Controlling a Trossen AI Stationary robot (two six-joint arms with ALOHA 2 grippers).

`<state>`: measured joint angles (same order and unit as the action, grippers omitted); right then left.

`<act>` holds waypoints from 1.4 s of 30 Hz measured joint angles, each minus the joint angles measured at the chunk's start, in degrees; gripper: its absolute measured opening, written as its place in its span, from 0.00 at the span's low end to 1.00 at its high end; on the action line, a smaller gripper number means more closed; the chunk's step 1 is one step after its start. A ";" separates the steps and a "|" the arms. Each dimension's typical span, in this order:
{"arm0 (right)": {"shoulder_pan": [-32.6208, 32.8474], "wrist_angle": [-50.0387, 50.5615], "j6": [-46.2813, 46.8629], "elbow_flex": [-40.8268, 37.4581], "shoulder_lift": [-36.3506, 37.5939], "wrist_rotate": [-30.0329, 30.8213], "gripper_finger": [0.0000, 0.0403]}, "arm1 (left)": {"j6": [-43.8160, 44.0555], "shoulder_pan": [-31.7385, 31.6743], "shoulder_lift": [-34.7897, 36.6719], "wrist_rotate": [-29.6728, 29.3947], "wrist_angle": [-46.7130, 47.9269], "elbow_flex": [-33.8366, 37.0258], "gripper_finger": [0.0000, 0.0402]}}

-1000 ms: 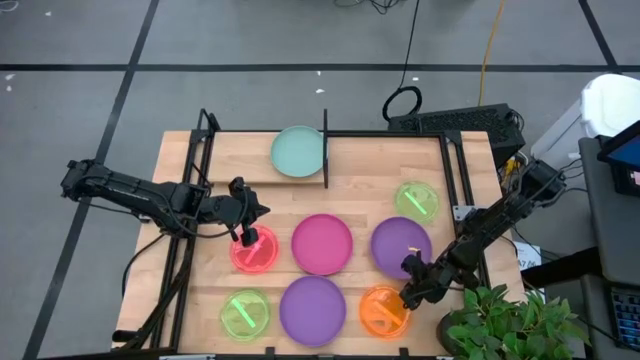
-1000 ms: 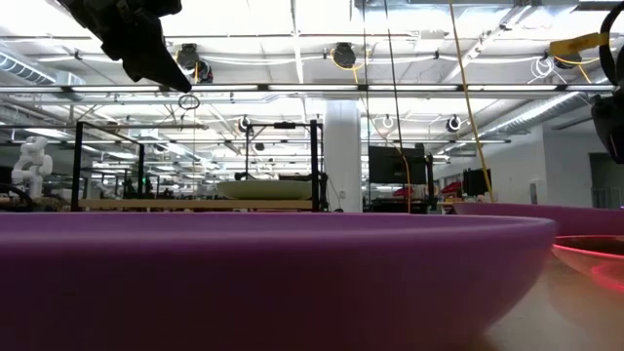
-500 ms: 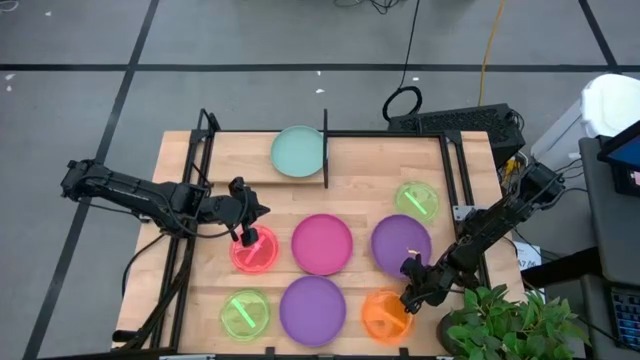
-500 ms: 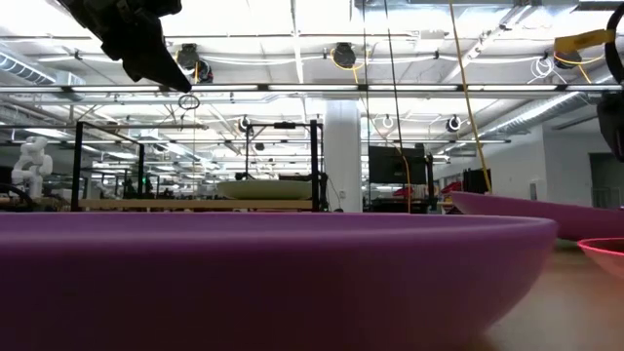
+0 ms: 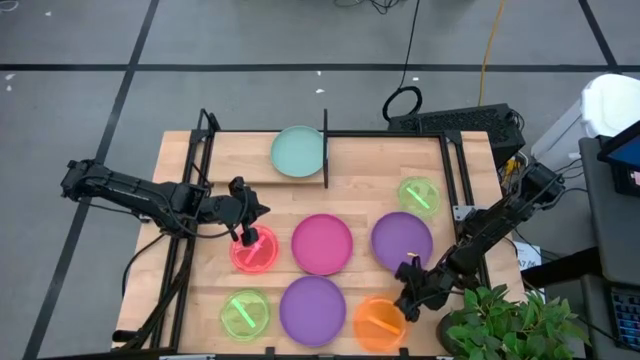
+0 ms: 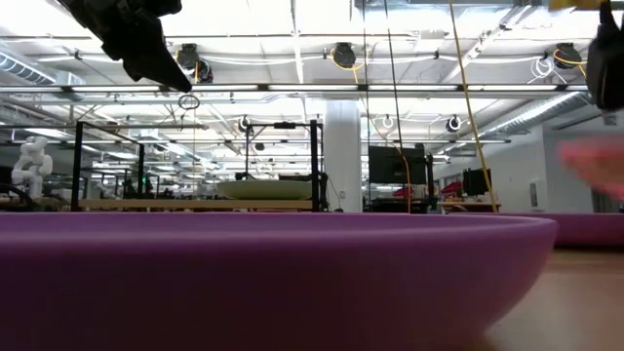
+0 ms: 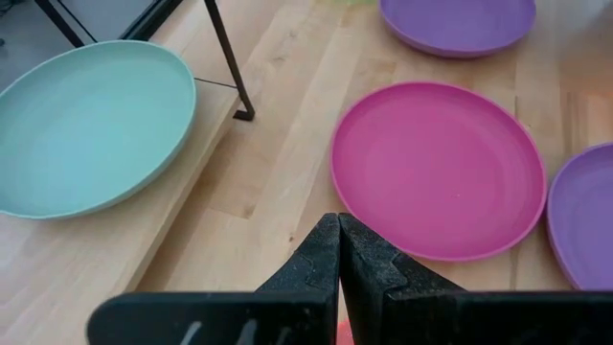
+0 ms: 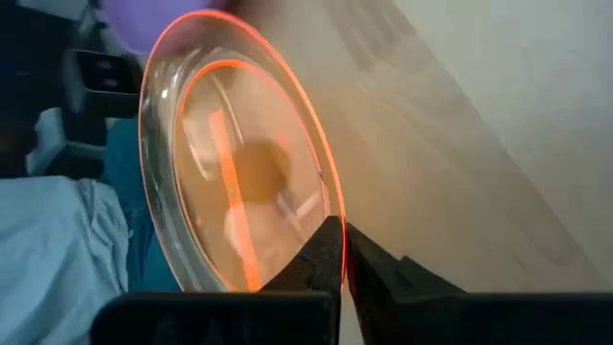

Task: Place and stack plates onto a shelf
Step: Put the transparent orange plate on the shelf

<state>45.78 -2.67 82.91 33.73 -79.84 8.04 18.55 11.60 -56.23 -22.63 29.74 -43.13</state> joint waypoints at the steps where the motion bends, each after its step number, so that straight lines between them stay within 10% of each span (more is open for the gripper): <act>1: -0.02 0.02 -0.92 0.45 0.27 0.92 0.00 | 0.00 0.00 0.00 -0.02 0.00 0.00 0.02; 23: -11.19 -6.39 -50.03 3.26 16.35 38.31 0.00 | -7.79 0.00 -0.02 -5.62 -12.18 0.00 0.04; 42: -24.29 -31.04 -85.16 3.24 13.42 42.98 0.00 | -26.74 7.86 -2.21 -6.76 -27.63 0.02 0.45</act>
<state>21.49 -33.72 -2.25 36.97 -66.42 51.02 -8.19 19.45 -58.44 -29.39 2.11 -43.11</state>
